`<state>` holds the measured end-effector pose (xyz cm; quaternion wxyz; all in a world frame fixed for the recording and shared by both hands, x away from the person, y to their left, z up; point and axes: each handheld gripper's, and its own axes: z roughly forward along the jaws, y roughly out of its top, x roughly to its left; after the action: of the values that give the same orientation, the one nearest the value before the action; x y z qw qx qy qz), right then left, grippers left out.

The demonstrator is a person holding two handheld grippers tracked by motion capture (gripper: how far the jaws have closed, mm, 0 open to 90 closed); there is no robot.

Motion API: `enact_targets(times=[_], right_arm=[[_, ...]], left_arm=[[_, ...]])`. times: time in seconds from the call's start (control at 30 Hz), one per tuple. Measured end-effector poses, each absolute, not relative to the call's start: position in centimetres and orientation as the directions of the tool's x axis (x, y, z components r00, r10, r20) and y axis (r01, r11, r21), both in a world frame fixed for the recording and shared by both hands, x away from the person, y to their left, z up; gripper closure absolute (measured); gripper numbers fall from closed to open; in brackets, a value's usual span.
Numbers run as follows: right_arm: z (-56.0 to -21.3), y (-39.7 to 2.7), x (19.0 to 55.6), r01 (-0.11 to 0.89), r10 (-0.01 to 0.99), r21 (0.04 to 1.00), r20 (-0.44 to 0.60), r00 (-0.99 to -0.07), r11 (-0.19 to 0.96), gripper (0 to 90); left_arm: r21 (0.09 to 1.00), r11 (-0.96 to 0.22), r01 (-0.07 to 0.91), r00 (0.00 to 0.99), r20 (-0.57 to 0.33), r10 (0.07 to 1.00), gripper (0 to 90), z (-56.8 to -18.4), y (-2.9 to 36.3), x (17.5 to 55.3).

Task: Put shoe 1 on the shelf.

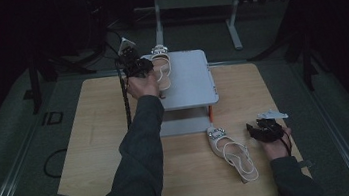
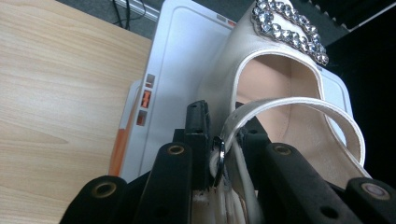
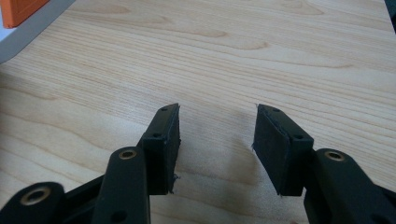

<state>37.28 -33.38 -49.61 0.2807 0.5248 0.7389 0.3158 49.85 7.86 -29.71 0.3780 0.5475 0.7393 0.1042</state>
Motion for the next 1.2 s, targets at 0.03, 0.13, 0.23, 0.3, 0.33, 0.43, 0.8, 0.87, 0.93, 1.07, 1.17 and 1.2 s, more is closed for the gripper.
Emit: enact_targets(times=[0.03,0.13,0.23,0.3,0.33,0.43,0.8,0.87,0.93,1.07,1.17,1.2], right_arm=[[-49.6,-33.4,37.3,0.598,0.953,0.762,-0.083,-0.291,0.249,50.5],[-49.6,-33.4,37.3,0.599,0.953,0.762,-0.081,-0.291,0.247,50.5],[-49.6,-33.4,37.3,0.598,0.953,0.762,-0.080,-0.291,0.246,50.5],[-49.6,-33.4,37.3,0.598,0.953,0.762,-0.082,-0.292,0.249,50.5],[-49.6,-33.4,37.3,0.599,0.953,0.761,-0.082,-0.292,0.249,50.5],[-49.6,-33.3,37.3,0.598,0.953,0.762,-0.081,-0.292,0.248,50.5],[-49.6,-33.3,37.3,0.598,0.953,0.762,-0.080,-0.293,0.248,50.5],[-49.6,-33.3,37.3,0.598,0.953,0.762,-0.080,-0.293,0.248,50.5],[-49.6,-33.4,37.3,0.598,0.953,0.762,-0.080,-0.293,0.248,50.5],[-49.7,-33.3,37.3,0.600,0.953,0.760,-0.080,-0.293,0.249,50.5],[-49.7,-33.3,37.3,0.600,0.952,0.760,-0.081,-0.295,0.251,50.4],[-49.7,-33.3,37.3,0.601,0.952,0.759,-0.081,-0.295,0.250,50.4]], left_arm=[[0.570,0.378,0.730,-0.117,-0.441,0.890,79.3,-29.7,7.8,49.9],[0.567,0.383,0.729,-0.118,-0.448,0.886,79.3,-29.7,7.7,50.0],[0.568,0.392,0.723,-0.127,-0.448,0.885,79.4,-29.8,7.7,50.0],[0.569,0.382,0.728,-0.124,-0.439,0.890,79.4,-29.8,7.5,50.1],[0.569,0.380,0.729,-0.122,-0.439,0.890,79.4,-29.8,7.5,50.2],[0.573,0.373,0.730,-0.117,-0.433,0.894,79.2,-30.0,7.4,50.3],[0.661,0.321,0.678,0.014,-0.448,0.894,57.0,-29.5,7.0,49.7],[0.667,0.317,0.674,0.031,-0.455,0.890,52.9,-29.6,7.0,49.7],[0.676,0.306,0.670,0.054,-0.456,0.888,49.4,-29.7,7.1,49.7],[0.704,0.295,0.646,0.095,-0.457,0.884,45.9,-29.6,7.1,49.5],[0.739,0.275,0.615,0.146,-0.450,0.881,44.1,-29.3,7.2,49.1],[0.743,0.277,0.610,0.154,-0.454,0.878,43.9,-29.2,7.2,49.1]])
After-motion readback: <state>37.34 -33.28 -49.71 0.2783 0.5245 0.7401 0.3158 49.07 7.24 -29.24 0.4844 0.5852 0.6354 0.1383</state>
